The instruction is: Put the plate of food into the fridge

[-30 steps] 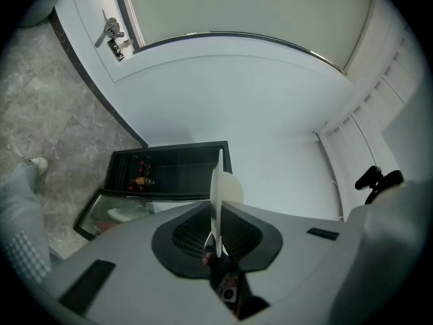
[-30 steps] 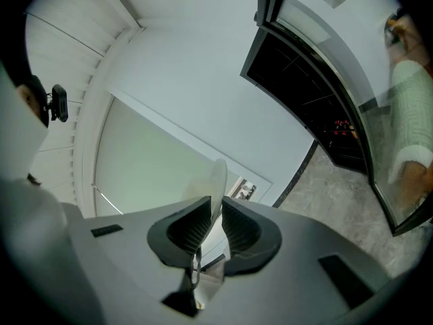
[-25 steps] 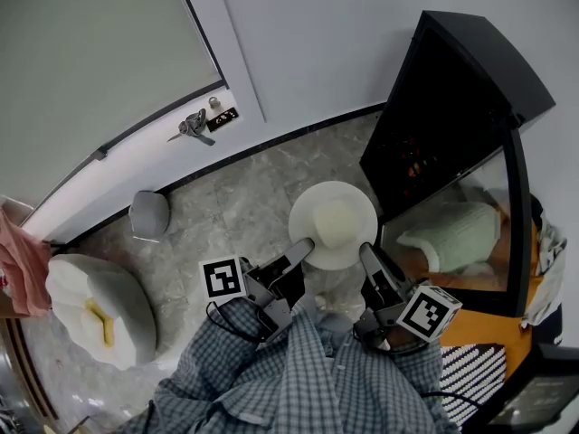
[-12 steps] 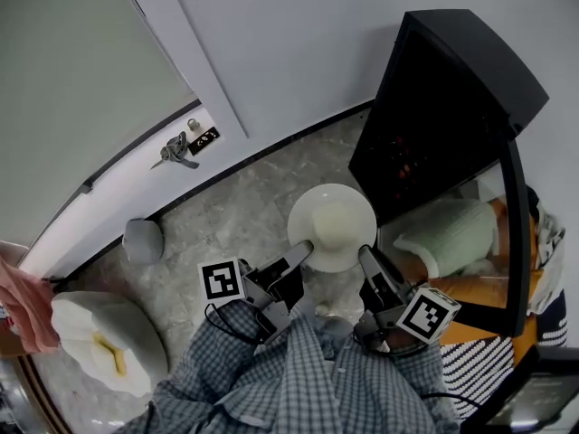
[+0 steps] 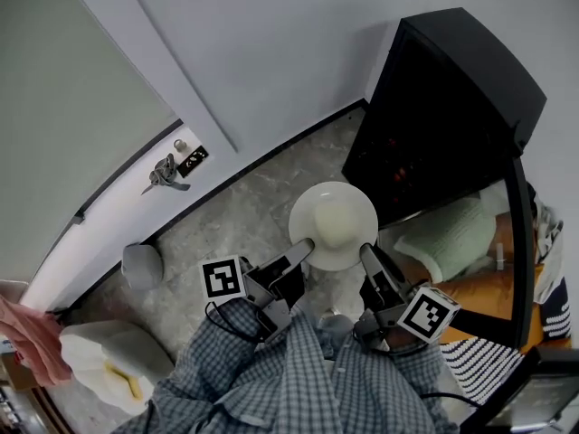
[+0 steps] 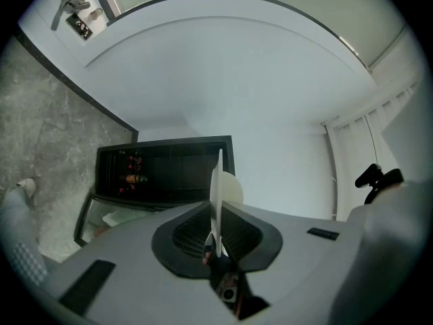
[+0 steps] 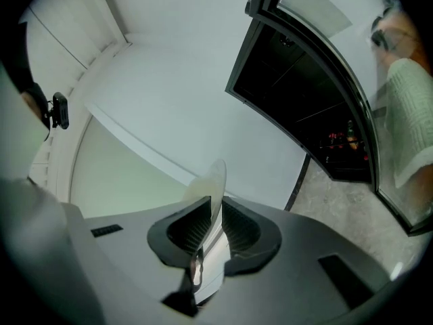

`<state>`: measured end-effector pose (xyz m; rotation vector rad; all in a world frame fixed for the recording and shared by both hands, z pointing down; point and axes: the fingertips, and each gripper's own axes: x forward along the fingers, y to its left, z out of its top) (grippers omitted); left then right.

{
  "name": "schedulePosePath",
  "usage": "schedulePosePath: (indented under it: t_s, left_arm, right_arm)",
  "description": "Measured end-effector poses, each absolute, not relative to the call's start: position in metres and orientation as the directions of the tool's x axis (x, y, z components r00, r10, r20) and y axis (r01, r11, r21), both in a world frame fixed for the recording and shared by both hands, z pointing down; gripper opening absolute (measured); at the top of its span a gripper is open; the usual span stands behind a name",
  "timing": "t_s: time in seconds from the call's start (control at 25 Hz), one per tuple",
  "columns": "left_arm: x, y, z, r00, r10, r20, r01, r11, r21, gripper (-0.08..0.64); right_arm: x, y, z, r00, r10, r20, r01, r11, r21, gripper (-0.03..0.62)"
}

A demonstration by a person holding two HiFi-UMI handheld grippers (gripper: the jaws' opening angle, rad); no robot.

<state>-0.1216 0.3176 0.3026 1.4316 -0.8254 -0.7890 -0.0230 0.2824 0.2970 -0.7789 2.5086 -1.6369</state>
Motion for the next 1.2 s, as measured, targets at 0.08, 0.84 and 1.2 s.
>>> schedulePosePath:
  t_s: [0.08,0.84,1.2]
  left_arm:
    - [-0.129,0.309,0.303,0.529,-0.848,0.014,-0.027,0.0,1.0,0.034]
    - [-0.158,0.255,0.315,0.677,-0.736,0.02,-0.017,0.011,1.0,0.034]
    - [-0.141,0.214,0.319,0.718,-0.695,0.025,-0.028,0.007,1.0,0.034]
  right_arm:
    - [-0.03,0.276,0.297,-0.863,-0.451,0.23,-0.39,0.305,-0.869,0.057]
    - [-0.054,0.241,0.311,-0.745,-0.618,0.253,-0.46,0.2,-0.865,0.057]
    - [-0.035,0.206,0.315,-0.718,-0.647,0.256,-0.473,0.184,-0.862,0.057]
